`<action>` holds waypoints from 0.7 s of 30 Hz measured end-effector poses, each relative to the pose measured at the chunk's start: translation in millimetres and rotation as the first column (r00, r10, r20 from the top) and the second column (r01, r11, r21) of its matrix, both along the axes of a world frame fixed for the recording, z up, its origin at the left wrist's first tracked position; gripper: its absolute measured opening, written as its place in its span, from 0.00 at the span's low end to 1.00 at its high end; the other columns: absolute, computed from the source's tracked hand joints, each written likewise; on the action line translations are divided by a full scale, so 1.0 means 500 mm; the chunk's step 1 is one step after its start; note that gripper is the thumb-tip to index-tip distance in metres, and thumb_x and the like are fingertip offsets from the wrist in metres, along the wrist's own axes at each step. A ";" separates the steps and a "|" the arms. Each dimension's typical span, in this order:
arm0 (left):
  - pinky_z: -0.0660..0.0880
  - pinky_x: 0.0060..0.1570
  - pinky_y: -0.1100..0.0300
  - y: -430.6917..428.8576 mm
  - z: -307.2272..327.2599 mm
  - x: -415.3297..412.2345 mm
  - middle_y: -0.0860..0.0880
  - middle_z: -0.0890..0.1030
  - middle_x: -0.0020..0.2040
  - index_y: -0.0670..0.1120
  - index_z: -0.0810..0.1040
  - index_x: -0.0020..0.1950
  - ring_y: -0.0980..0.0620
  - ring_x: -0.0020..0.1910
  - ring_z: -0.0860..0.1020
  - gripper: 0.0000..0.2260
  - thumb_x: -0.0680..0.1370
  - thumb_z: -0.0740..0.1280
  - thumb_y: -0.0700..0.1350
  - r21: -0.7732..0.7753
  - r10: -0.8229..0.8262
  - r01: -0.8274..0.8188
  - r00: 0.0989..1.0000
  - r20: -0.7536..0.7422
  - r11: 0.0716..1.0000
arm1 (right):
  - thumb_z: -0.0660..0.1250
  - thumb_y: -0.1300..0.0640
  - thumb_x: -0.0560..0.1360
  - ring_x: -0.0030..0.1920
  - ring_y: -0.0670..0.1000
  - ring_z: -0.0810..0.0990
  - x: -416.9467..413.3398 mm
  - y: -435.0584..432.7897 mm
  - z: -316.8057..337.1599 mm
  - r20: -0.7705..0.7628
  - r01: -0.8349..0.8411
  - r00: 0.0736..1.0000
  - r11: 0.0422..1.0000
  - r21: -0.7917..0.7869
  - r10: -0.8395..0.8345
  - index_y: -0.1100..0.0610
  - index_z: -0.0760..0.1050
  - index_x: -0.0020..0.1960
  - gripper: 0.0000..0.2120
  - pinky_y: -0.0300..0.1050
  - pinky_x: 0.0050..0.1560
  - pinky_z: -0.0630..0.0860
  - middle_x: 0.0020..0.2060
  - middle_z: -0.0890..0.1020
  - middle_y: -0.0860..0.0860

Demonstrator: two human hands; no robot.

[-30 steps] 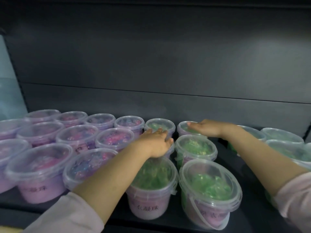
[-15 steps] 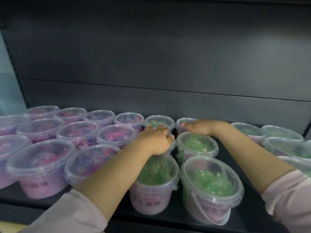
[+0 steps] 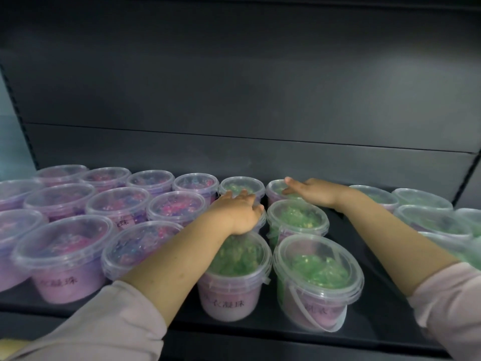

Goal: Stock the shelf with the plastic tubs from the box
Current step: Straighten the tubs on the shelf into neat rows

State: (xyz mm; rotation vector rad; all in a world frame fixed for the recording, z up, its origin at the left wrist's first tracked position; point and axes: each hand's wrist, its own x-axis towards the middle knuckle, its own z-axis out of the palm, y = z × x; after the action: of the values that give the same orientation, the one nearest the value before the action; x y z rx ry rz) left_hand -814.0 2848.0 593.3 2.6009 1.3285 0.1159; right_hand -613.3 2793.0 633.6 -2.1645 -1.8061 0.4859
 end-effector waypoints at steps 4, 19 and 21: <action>0.46 0.74 0.47 -0.006 0.010 -0.003 0.51 0.48 0.79 0.53 0.50 0.78 0.45 0.77 0.43 0.27 0.81 0.48 0.60 0.006 -0.006 0.006 0.999 0.043 1.000 | 0.44 0.35 0.79 0.73 0.53 0.65 -0.024 -0.038 0.002 0.034 -0.028 0.999 0.995 0.100 0.025 0.50 0.68 0.73 0.31 0.48 0.73 0.60 0.73 0.68 0.51; 0.71 0.38 0.57 -0.121 0.069 -0.056 0.51 0.77 0.39 0.49 0.77 0.44 0.51 0.39 0.75 0.16 0.80 0.57 0.57 0.118 -0.164 0.164 0.986 -0.014 0.979 | 0.49 0.35 0.78 0.61 0.45 0.77 -0.055 -0.173 -0.027 -0.008 -0.025 1.000 0.981 0.192 0.027 0.51 0.81 0.58 0.29 0.38 0.60 0.67 0.60 0.81 0.44; 0.74 0.43 0.56 -0.125 0.073 -0.067 0.51 0.80 0.45 0.50 0.78 0.51 0.51 0.43 0.77 0.15 0.80 0.56 0.56 0.065 -0.179 0.176 0.982 0.053 0.982 | 0.48 0.33 0.77 0.65 0.45 0.74 -0.060 -0.186 -0.018 0.031 -0.031 0.999 0.992 0.124 0.027 0.49 0.78 0.63 0.30 0.37 0.60 0.64 0.64 0.77 0.44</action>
State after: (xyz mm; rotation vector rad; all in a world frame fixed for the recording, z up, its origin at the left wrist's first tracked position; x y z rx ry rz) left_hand -847.6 2785.5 629.8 2.7295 1.0839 0.2045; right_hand -643.4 2700.1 624.6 -2.0747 -1.8342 0.3394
